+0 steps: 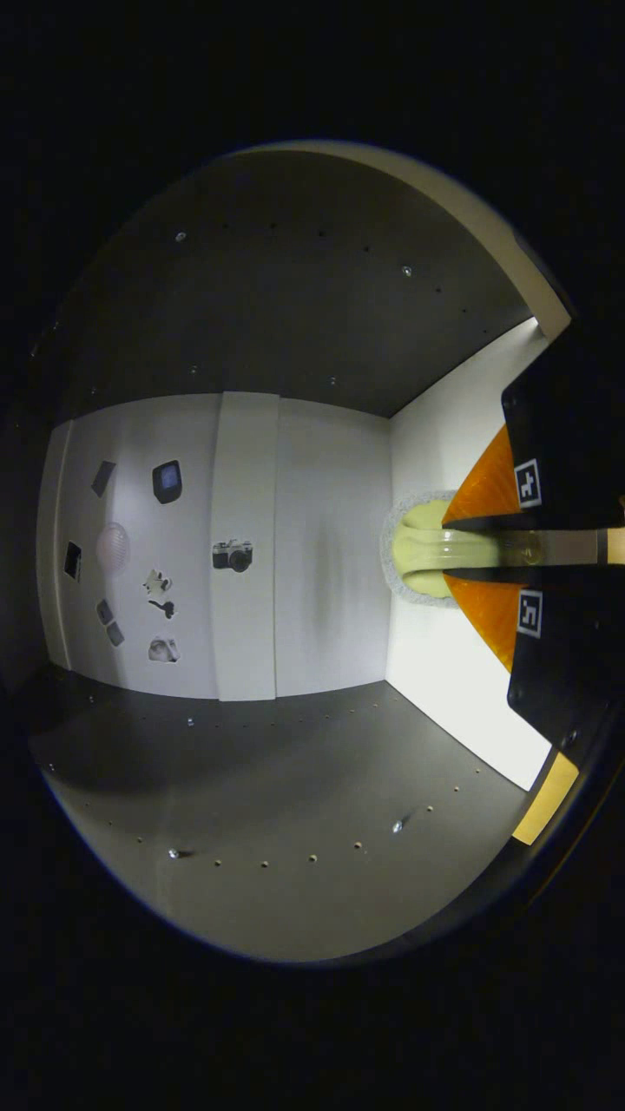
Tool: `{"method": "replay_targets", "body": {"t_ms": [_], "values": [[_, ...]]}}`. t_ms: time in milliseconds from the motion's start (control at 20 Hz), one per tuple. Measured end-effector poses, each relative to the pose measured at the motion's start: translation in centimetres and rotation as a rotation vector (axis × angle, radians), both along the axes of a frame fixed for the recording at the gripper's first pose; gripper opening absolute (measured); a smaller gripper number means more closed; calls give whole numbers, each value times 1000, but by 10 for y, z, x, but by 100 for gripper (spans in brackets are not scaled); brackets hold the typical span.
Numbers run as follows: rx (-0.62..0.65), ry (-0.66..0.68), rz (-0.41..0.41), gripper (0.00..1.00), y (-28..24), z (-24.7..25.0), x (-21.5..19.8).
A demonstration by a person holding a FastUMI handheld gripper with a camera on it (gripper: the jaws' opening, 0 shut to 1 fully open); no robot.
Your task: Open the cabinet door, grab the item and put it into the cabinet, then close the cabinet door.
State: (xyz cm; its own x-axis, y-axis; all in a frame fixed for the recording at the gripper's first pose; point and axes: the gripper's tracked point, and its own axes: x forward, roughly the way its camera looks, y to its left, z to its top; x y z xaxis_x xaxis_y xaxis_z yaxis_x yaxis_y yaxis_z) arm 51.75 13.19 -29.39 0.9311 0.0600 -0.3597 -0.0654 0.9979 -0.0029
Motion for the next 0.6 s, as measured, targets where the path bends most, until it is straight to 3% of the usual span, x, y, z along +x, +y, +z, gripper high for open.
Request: {"method": "replay_targets", "body": {"t_ms": [300,600], "values": [[31,-29,-27,31,-6,-2,16],[0,-162,80,40,15,43,-11]]}}
